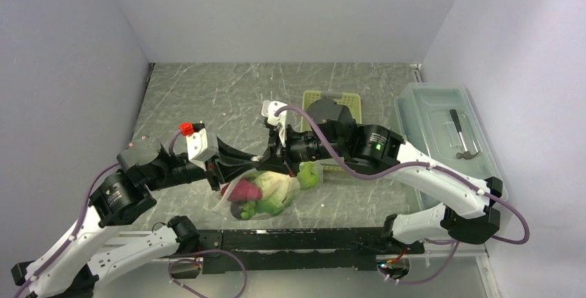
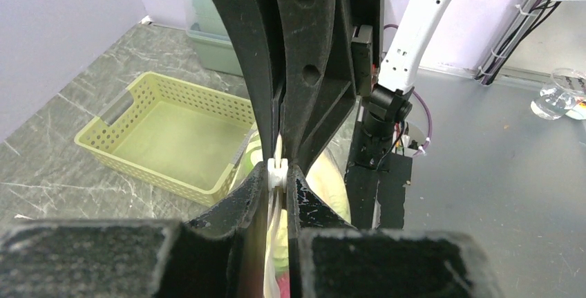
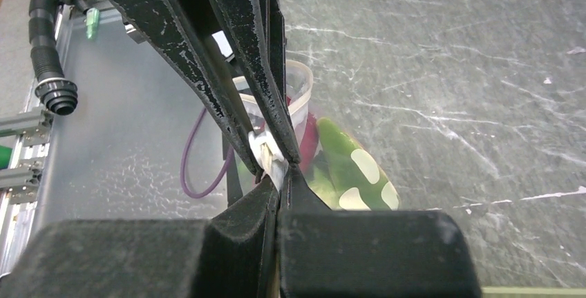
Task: Place the food in the zip-top bag and seal the zipper
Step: Zip the zipper food storage bag at the center of the board.
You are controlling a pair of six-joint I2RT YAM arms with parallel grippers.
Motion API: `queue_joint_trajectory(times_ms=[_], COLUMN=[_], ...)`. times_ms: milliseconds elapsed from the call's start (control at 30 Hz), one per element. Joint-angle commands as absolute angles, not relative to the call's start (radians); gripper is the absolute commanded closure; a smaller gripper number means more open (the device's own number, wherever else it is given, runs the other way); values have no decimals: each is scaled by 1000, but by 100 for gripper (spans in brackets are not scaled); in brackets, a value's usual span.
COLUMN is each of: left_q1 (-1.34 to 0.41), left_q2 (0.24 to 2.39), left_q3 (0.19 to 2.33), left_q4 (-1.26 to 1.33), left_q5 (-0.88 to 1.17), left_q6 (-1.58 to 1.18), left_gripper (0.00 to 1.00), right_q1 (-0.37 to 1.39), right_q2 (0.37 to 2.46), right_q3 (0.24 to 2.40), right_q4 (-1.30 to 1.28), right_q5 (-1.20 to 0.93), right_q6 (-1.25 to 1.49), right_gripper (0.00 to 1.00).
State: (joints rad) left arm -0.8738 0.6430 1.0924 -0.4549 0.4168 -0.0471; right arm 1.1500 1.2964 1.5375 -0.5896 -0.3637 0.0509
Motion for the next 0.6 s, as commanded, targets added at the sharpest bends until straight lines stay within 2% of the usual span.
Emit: queue_joint_trajectory(times_ms=[0,567], left_q1=[-871,-872], left_q2=[622,610], left_q3=[1080,1061], left_q4=[-467,-481], left_q5=[402,414], left_q6=[-53,-69], left_gripper=[100,100], right_q1=[1142,1142], right_q2=[1198,1067], right_q3=[1613,1612], right_q4=[-520,-503], right_q5=[-283,-27], right_q6=[34,-20], right_gripper=[100,100])
